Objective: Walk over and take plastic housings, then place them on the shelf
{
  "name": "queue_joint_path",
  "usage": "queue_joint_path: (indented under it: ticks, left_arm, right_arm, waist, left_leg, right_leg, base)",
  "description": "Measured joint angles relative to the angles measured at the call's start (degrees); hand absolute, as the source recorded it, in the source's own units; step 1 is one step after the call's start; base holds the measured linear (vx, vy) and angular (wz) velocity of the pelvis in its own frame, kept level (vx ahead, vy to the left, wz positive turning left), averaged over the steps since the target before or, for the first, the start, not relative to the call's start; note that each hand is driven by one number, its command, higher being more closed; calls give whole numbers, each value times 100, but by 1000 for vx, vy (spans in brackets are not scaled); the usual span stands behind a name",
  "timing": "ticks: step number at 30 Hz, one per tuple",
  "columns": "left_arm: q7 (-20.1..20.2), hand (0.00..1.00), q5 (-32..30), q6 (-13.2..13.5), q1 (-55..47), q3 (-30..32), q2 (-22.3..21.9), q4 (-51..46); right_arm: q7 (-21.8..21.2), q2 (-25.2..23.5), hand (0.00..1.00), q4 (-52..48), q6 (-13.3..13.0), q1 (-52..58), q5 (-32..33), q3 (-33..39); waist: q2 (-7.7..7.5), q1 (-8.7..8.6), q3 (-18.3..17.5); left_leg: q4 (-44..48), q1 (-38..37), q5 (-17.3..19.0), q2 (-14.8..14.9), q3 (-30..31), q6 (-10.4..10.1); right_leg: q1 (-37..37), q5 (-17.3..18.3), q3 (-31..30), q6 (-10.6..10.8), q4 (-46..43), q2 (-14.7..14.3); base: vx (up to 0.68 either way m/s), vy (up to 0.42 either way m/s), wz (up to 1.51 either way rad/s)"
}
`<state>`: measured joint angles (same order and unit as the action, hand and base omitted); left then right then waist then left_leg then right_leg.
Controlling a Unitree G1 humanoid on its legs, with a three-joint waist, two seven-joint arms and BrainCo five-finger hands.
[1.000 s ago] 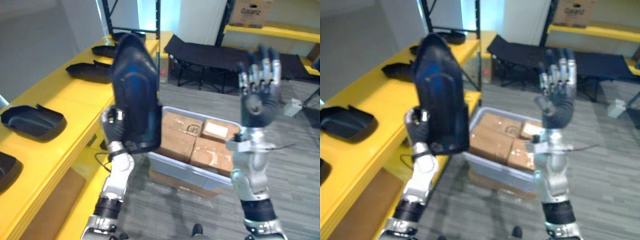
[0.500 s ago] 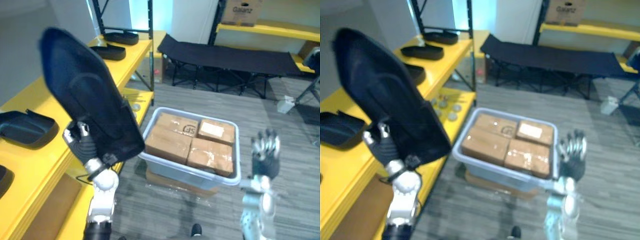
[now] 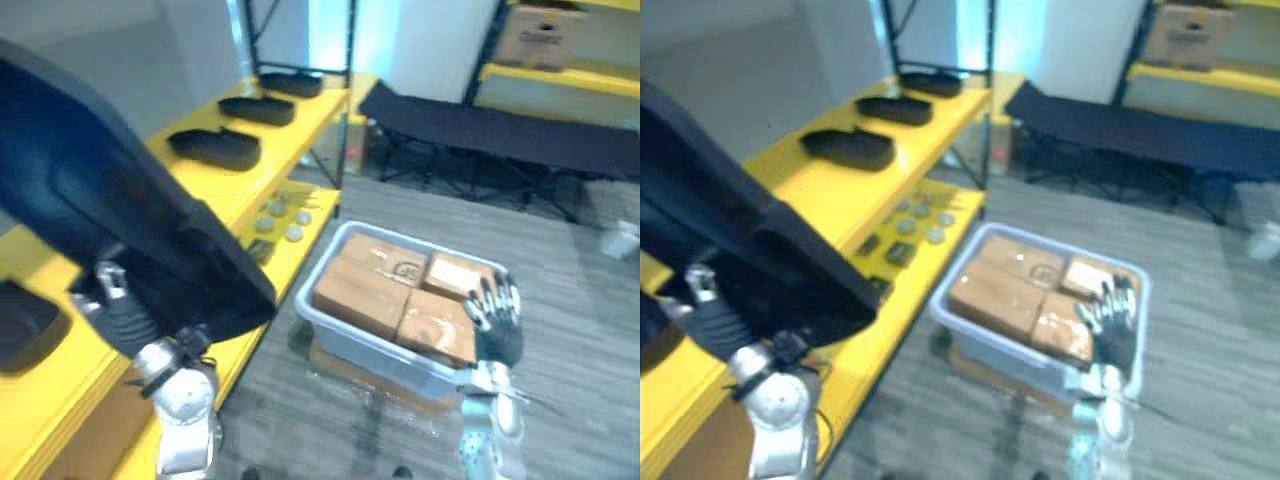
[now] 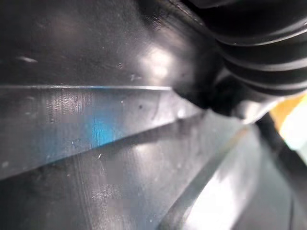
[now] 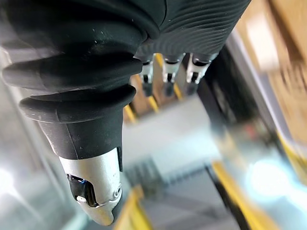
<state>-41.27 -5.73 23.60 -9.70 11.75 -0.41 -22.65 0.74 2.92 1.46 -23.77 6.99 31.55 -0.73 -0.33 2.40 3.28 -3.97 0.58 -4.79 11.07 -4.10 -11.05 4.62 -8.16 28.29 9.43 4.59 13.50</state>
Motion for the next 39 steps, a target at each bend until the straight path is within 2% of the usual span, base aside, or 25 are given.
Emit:
queue_joint_path:
  ticks: [5,6,10,15,17,20,23,27,29,30,31,33,34,36,38,39]
  left_arm:
    - [109,100,97,5,-534,944,-31,-233]
    - [183,100,128,8,-735,1185,-66,-304]
    - [385,100,134,22,-1132,1640,-301,-496]
    - [456,100,131,21,-1403,1805,-435,-555]
    - [633,100,244,25,-1383,1844,-466,-555]
    - [854,100,376,52,-1330,1832,-468,-556]
    - [879,100,397,164,-1311,1678,-463,-589]
    - [962,100,278,241,-1239,1317,-391,-830]
    - [1145,100,245,263,-1025,1145,-110,-827]
    - [1313,100,252,298,-801,1014,157,-817]
    - [1516,100,254,431,-556,866,405,-771]
    - [1868,100,272,641,-329,645,643,-759]
    - [2107,100,301,781,-260,530,747,-761]
    - [2416,100,307,866,-248,432,869,-760]
    - [2541,100,309,869,-262,405,955,-753]
    - [2591,100,385,870,-310,393,956,-745]
  right_arm:
    - [59,-31,0,415,65,-619,-209,-514]
    - [62,-33,0,469,157,-749,-314,-594]
    - [9,-32,0,684,283,-1063,-306,-906]
    - [-449,57,0,770,598,-1174,-304,-1396]
    - [-515,141,0,773,819,-1175,-329,-1590]
    - [-499,215,0,762,982,-1123,-327,-1628]
    - [-486,265,0,756,1053,-1050,-550,-1642]
    - [-473,293,0,532,1027,-1061,-1008,-1623]
    - [-449,372,0,432,950,-1064,-1051,-1569]
    - [-438,451,0,377,854,-1054,-1074,-1515]
    - [-427,506,0,303,779,-1033,-1169,-1394]
    - [-419,545,0,213,652,-983,-1220,-1232]
    - [-428,563,0,162,568,-982,-1235,-1151]
    - [-449,635,0,163,475,-991,-1274,-1091]
    - [-472,754,0,171,378,-1035,-1432,-1077]
    - [-592,807,0,171,374,-1103,-1440,-1079]
  waist:
    - [-50,575,-35]
    - [-64,736,-44]
    - [-85,977,-53]
    - [-82,997,-41]
    - [-84,989,-32]
    - [-51,966,48]
    - [-91,1004,103]
    - [-176,976,164]
    - [-144,904,247]
    - [-179,820,255]
    - [-169,737,304]
    - [-161,717,310]
    - [-148,715,326]
    - [-133,706,340]
    - [-98,701,427]
    - [-67,761,456]
  left_leg:
    - [54,188,-3,-161,765,3]
    - [55,217,-5,-203,893,5]
    - [62,239,-4,-225,1027,5]
    - [274,223,130,-221,993,42]
    - [446,265,195,-223,993,96]
    - [432,270,173,-222,1012,155]
    - [416,284,142,-227,1000,178]
    - [413,360,97,-325,1025,160]
    - [419,398,60,-415,1203,177]
    - [435,470,11,-493,1424,207]
    - [395,502,-71,-595,1661,232]
    - [236,518,-206,-688,1938,222]
    - [141,572,-316,-713,2028,202]
    - [48,664,-479,-727,2033,225]
    - [52,677,-537,-721,2006,228]
    - [61,678,-543,-688,1964,223]
  right_leg:
    - [465,175,802,142,0,39]
    - [559,216,968,159,0,51]
    - [652,267,1106,153,-1,43]
    - [719,312,1072,135,-2,36]
    - [855,371,1196,107,-5,13]
    - [944,526,1389,143,-146,35]
    - [932,621,1423,160,-314,93]
    - [835,787,1446,168,-630,264]
    - [776,1108,1344,63,-1005,371]
    - [689,1442,961,-72,-1246,320]
    - [628,1779,572,-216,-1495,271]
    - [618,2010,259,-339,-1632,216]
    - [634,2045,213,-325,-1626,170]
    - [670,2006,310,-247,-1586,109]
    - [758,1954,297,-155,-1539,44]
    - [770,1948,282,-142,-1480,8]
  base:
    - [40,-17,80]
    - [28,-24,50]
    - [14,-20,23]
    - [-7,-2,-5]
    - [-18,-10,16]
    - [-19,-20,33]
    - [0,0,19]
    - [20,13,14]
    - [17,-9,51]
    - [-54,-74,103]
    - [-62,-94,111]
    - [-25,-93,98]
    - [1,-86,82]
    - [-4,-66,64]
    - [-19,-33,38]
    - [-32,-22,5]
